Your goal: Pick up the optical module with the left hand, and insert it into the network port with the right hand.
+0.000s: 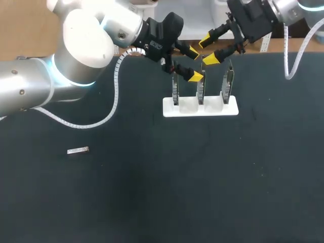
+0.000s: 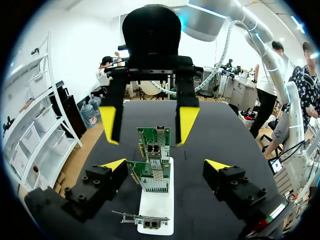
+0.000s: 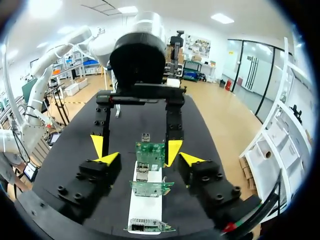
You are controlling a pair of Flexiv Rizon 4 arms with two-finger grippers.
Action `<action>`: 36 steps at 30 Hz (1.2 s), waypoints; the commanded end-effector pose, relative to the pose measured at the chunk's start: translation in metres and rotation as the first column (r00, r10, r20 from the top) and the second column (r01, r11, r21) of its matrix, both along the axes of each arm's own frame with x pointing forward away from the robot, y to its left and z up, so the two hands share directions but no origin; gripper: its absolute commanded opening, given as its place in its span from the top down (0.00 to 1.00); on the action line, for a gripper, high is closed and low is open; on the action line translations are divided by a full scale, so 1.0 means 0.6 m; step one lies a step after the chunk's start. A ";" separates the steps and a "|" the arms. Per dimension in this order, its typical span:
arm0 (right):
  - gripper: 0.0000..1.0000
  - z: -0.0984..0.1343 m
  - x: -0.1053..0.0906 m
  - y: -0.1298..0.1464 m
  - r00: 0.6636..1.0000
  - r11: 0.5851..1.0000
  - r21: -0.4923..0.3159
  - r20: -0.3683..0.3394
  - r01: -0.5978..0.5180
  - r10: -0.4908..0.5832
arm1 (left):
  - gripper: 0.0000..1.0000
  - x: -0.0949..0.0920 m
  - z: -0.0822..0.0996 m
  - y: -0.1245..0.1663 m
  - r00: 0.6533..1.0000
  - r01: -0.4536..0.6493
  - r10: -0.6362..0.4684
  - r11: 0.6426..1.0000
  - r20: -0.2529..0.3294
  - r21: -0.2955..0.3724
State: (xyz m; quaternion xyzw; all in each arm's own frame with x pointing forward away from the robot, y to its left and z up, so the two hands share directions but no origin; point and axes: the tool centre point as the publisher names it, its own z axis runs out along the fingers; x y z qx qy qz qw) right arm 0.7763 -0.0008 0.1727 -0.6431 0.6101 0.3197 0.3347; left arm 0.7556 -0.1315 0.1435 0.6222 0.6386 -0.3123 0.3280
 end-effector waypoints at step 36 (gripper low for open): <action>1.00 0.004 -0.017 -0.019 0.999 0.996 0.083 0.037 -0.013 0.010 | 0.00 0.002 0.000 -0.001 1.000 0.002 -0.002 1.000 -0.001 0.002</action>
